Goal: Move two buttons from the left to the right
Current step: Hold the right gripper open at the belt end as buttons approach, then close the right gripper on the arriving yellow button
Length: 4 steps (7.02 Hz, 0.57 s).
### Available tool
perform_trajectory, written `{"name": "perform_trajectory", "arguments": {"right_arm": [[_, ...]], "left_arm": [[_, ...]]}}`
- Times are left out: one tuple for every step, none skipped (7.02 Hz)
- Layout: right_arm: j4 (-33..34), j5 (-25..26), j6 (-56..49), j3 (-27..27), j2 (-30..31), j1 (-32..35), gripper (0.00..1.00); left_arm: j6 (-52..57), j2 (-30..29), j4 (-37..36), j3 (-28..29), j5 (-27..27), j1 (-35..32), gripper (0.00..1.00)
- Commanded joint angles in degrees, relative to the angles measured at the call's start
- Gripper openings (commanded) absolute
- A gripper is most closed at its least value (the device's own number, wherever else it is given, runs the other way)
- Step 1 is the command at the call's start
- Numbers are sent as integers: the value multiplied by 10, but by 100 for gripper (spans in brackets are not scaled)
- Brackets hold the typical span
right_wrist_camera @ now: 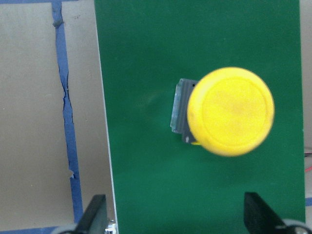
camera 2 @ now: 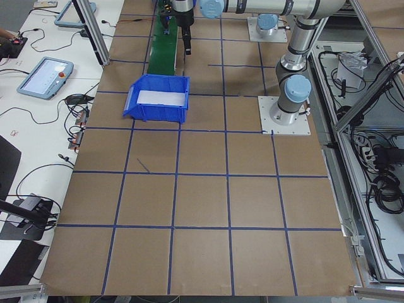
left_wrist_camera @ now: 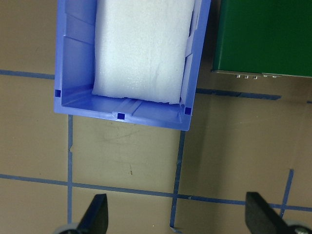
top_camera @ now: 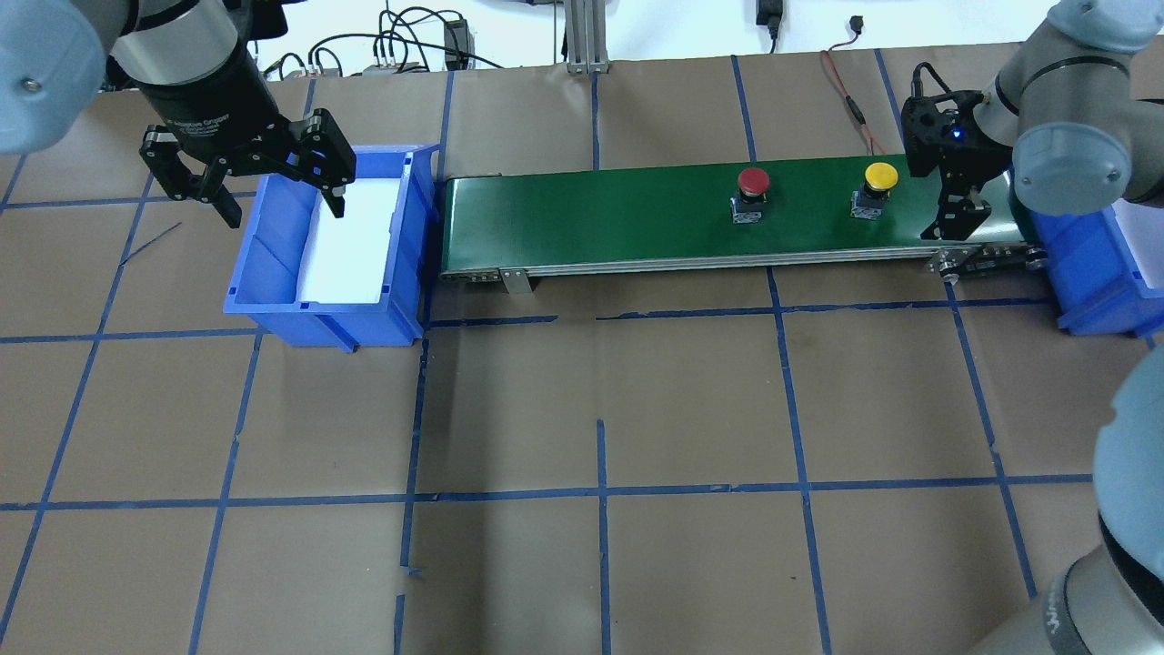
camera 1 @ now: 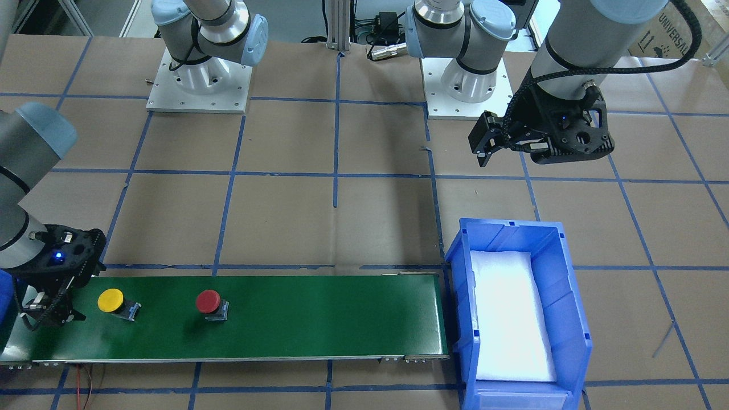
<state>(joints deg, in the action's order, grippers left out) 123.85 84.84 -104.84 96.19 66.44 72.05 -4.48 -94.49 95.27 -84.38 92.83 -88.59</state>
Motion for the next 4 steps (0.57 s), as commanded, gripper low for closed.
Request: {"name": "perform_trajectory", "arguments": {"right_arm": [[1,2,0,0,0,16,100],[2,2,0,0,-2,16,100],[3,1,0,-2,-4,16,100],[14,1,-1,-3,-8,16,100]], "left_arm": [[-2,0,0,0,0,0,100],[-2,0,0,0,0,0,100],[-2,0,0,0,1,0,100],[-2,0,-1,0,0,0,100]]}}
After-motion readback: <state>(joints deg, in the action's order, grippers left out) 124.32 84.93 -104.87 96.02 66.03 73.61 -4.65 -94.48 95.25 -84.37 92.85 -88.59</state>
